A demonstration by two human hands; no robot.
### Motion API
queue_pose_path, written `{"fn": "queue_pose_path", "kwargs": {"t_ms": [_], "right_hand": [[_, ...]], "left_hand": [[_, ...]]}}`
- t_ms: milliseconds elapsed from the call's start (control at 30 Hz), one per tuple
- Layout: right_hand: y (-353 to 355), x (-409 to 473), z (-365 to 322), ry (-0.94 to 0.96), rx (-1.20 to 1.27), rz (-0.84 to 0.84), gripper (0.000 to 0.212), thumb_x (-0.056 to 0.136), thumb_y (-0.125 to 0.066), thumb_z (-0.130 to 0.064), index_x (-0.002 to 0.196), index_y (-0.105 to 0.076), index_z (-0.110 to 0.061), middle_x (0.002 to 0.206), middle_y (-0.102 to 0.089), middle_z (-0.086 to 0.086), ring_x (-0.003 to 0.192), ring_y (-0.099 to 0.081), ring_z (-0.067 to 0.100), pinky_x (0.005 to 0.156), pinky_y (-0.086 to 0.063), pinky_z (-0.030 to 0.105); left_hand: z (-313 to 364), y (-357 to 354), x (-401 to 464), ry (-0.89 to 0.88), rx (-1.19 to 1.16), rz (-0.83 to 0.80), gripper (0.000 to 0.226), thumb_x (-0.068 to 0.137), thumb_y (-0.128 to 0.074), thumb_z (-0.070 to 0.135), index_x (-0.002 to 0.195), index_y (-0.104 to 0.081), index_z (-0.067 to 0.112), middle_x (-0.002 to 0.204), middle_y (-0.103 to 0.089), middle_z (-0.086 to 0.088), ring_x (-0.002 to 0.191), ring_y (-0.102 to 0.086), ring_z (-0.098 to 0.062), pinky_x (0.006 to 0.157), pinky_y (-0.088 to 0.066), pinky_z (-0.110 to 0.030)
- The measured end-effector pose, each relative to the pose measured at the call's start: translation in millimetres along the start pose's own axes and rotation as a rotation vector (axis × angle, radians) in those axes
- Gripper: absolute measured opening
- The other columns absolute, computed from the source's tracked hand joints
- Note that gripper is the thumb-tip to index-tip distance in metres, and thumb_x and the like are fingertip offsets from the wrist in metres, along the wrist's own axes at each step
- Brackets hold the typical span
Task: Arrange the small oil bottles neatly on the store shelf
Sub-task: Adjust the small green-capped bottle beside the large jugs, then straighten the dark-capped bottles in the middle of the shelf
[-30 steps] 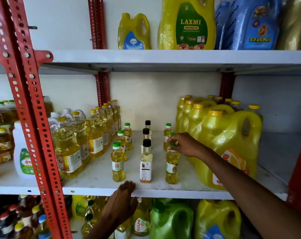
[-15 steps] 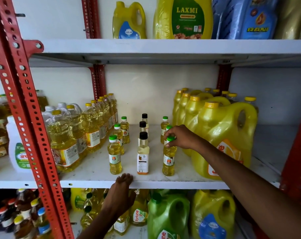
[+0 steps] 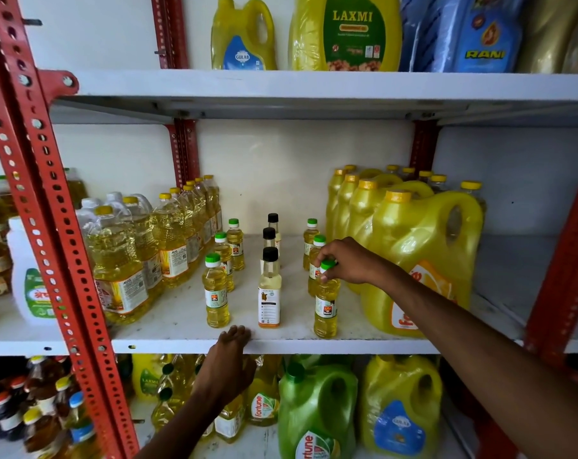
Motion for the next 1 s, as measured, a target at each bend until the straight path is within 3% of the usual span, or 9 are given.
{"fn": "queue_pose_path", "kwargs": {"t_ms": [600,767,900,1000], "right_hand": [[0,-5,0,-0.024,-0.025,-0.026,0.038,0.073,-0.079,-0.015,0.109,-0.069,-0.012,0.118,-0.067,0.013,0.113,-0.059,0.026,0.095,-0.050,0.035],[1,-2,-1,-0.040,-0.109,-0.023,0.061,0.072,-0.080,-0.027,0.127,-0.056,-0.018,0.130,-0.060,0.013,0.122,-0.052,0.028,0.100,-0.047,0.037],[2,9,-39,0.091,-0.067,0.119,0.056,0.084,-0.069,-0.026,0.136,-0.049,-0.020,0.141,-0.052,0.009,0.130,-0.045,0.027,0.106,-0.039,0.035],[-21,31,-65,0.158,-0.047,0.026,0.053,0.090,-0.060,-0.015,0.139,-0.044,-0.023,0.148,-0.046,0.008,0.136,-0.040,0.026,0.112,-0.035,0.037]], "left_hand": [[-5,-5,1,0.012,-0.013,0.011,0.065,0.087,-0.065,0.025,0.144,-0.036,0.018,0.155,-0.035,-0.005,0.144,-0.028,-0.021,0.115,-0.029,-0.035],[-9,-4,-2,-0.017,-0.009,0.007,0.068,0.090,-0.060,0.028,0.148,-0.027,0.018,0.158,-0.027,-0.004,0.147,-0.018,-0.019,0.118,-0.023,-0.034],[-19,-2,-11,-0.121,0.076,0.027,0.067,0.090,-0.057,0.031,0.148,-0.026,0.016,0.158,-0.025,-0.006,0.148,-0.015,-0.023,0.117,-0.007,-0.031],[-28,-2,-14,-0.148,0.075,0.012,0.064,0.091,-0.055,0.028,0.148,-0.026,0.021,0.158,-0.024,-0.002,0.148,-0.015,-0.020,0.115,-0.007,-0.031]]}}
Point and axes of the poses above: each hand's wrist, its own x-axis towards the middle knuckle, its own y-axis out of the back of the hand, z = x × y, the point moved 8 cm from there along x, towards the middle knuckle
